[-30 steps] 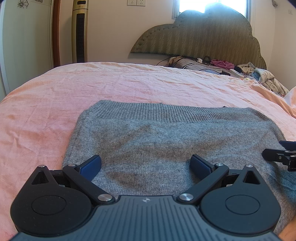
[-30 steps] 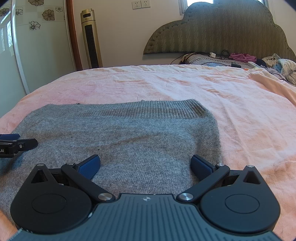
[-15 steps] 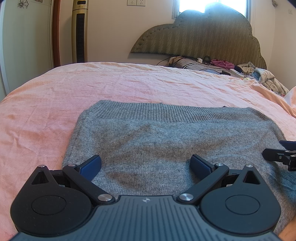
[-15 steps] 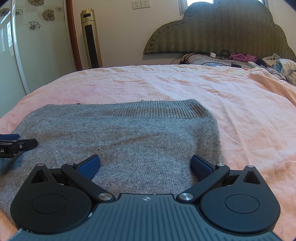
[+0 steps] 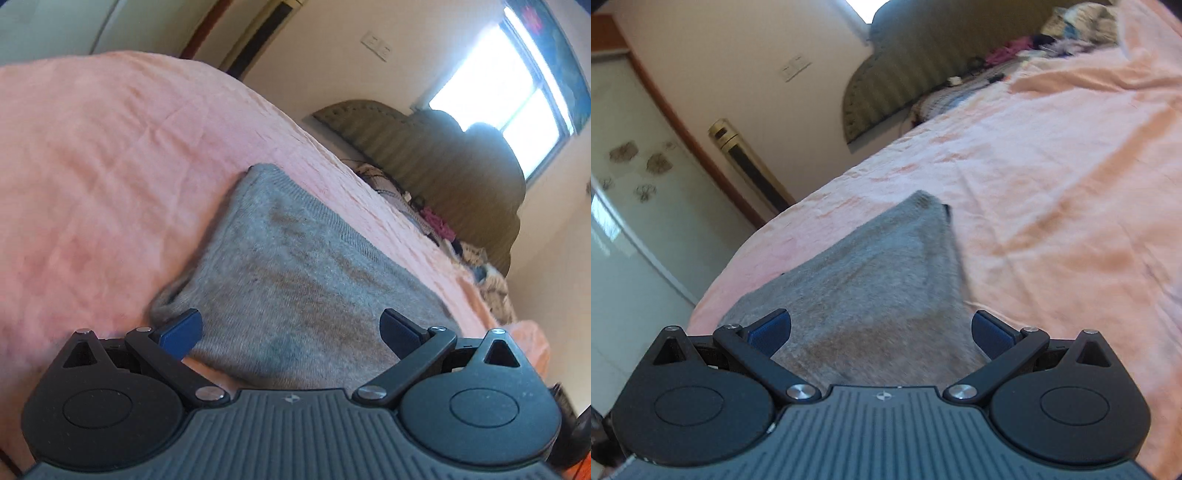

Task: Fold small clothes
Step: 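Grasp the folded sweater side edge with both grippers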

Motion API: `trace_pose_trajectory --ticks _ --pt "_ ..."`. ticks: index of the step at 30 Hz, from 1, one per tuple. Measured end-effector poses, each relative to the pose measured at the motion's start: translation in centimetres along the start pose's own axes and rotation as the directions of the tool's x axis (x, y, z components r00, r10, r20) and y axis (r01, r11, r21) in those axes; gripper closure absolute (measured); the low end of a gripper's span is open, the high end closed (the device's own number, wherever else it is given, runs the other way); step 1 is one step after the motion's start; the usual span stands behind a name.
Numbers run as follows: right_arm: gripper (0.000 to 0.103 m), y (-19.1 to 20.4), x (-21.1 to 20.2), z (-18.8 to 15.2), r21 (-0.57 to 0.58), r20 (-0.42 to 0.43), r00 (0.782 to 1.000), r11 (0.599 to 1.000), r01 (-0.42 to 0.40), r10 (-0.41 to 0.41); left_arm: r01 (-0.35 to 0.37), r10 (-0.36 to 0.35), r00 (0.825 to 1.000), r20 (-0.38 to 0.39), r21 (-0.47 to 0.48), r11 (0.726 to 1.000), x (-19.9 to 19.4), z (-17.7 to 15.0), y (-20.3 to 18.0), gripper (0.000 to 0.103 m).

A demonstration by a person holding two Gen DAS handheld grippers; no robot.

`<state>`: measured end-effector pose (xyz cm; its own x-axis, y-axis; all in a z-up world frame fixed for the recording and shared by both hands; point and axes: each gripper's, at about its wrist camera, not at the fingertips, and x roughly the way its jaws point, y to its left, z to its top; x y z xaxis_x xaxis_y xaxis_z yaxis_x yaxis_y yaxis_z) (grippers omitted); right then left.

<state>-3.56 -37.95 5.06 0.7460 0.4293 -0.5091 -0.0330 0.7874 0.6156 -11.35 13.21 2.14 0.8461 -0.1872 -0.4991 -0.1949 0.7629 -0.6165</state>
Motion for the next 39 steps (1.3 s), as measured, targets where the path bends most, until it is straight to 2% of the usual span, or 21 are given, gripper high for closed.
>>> trace_pose_trajectory --ticks 4,6,8,10,14,16,18,19,20,21,22,23,24,27,29,31,34,35,36,38,39 --pt "0.000 -1.5 -0.7 -1.3 0.038 -0.051 0.998 0.998 0.050 -0.048 0.028 -0.028 1.000 -0.006 -0.093 0.995 -0.4 -0.2 0.7 0.000" --pt "0.000 -0.9 -0.3 -1.9 0.003 -0.066 0.997 0.999 0.049 -0.049 0.058 -0.068 0.996 -0.052 -0.168 0.984 0.1 -0.1 0.9 0.000" --pt "0.000 -0.1 0.4 -2.1 -0.001 -0.104 0.994 1.000 0.022 -0.022 0.092 -0.118 0.988 -0.097 -0.241 0.966 0.4 -0.4 1.2 0.000" --pt "0.000 0.1 0.9 -2.0 0.030 -0.149 0.988 0.999 -0.044 0.048 0.107 -0.142 0.983 -0.116 -0.269 0.957 0.4 -0.7 1.3 0.000" --pt "0.000 0.1 2.2 -1.8 0.099 -0.150 0.981 0.989 -0.107 0.121 0.112 -0.136 0.990 -0.048 -0.335 0.935 0.9 -0.3 2.2 0.000" --pt "0.000 -0.3 2.9 -1.2 0.159 -0.141 0.979 0.979 -0.128 0.150 0.093 -0.098 0.995 0.004 -0.345 0.934 1.4 0.3 2.4 0.000" --pt "0.002 -0.5 3.7 -0.7 0.200 -0.132 0.975 0.968 -0.152 0.181 0.052 -0.049 0.999 0.019 -0.336 0.940 2.3 0.9 2.0 0.002" --pt "0.012 -0.5 4.1 -0.5 0.203 -0.132 0.973 0.966 -0.161 0.190 0.036 -0.031 0.999 0.020 -0.321 0.946 2.7 1.1 1.7 0.006" --pt "0.019 -0.7 4.5 -0.4 0.208 -0.141 0.970 0.964 -0.166 0.197 0.012 -0.011 1.000 0.005 -0.305 0.952 3.2 1.2 1.5 0.032" --pt "0.037 -0.9 5.1 -0.3 0.219 -0.153 0.968 0.962 -0.161 0.197 -0.029 0.019 0.999 -0.037 -0.287 0.958 3.9 1.2 1.5 0.064" --pt "0.057 -1.2 5.5 -0.3 0.229 -0.166 0.966 0.961 -0.155 0.196 -0.071 0.059 0.997 -0.055 -0.263 0.962 4.4 1.2 1.5 0.077" --pt "0.068 -1.5 6.0 -0.4 0.237 -0.181 0.964 0.960 -0.147 0.192 -0.103 0.092 0.994 -0.057 -0.237 0.966 4.6 1.2 1.5 0.092" --pt "0.088 -1.8 6.3 -0.6 0.245 -0.195 0.963 0.960 -0.136 0.187 -0.106 0.095 0.994 -0.060 -0.228 0.968 4.6 1.3 1.6 0.094" --pt "0.089 -2.3 6.1 -1.0 0.275 -0.190 0.959 0.949 -0.153 0.210 -0.117 0.113 0.993 -0.032 -0.189 0.975 3.5 2.1 1.8 0.098" --pt "0.090 -1.6 4.8 -1.2 0.261 -0.193 0.948 0.945 -0.197 0.251 -0.064 0.065 0.998 0.007 -0.159 0.985 1.9 3.2 1.8 0.098" --pt "0.090 -0.9 3.3 -1.5 0.247 -0.202 0.937 0.941 -0.231 0.283 -0.051 0.055 0.998 0.039 -0.095 0.994 0.3 4.4 1.5 0.099" --pt "0.088 -2.0 3.5 -3.0 0.252 -0.257 0.936 0.951 -0.178 0.243 -0.073 0.073 0.997 -0.013 -0.018 0.997 0.7 4.5 2.1 0.098" --pt "0.093 -2.6 3.6 -3.5 0.260 -0.260 0.938 0.952 -0.159 0.228 -0.091 0.091 0.995 -0.043 -0.009 0.996 1.2 4.1 2.3 0.098" --pt "0.090 -3.0 3.3 -3.7 0.293 -0.236 0.938 0.939 -0.182 0.256 -0.098 0.097 0.992 -0.076 -0.007 0.995 1.7 3.6 2.4 0.098" --pt "0.072 -3.0 2.6 -3.2 0.323 -0.209 0.938 0.925 -0.200 0.276 -0.123 0.120 0.988 -0.098 -0.028 0.992 1.9 2.8 2.4 0.091" --pt "0.050 -2.8 2.1 -2.7 0.314 -0.183 0.944 0.926 -0.210 0.276 -0.116 0.111 0.989 -0.093 -0.052 0.992 2.0 2.6 2.5 0.082"
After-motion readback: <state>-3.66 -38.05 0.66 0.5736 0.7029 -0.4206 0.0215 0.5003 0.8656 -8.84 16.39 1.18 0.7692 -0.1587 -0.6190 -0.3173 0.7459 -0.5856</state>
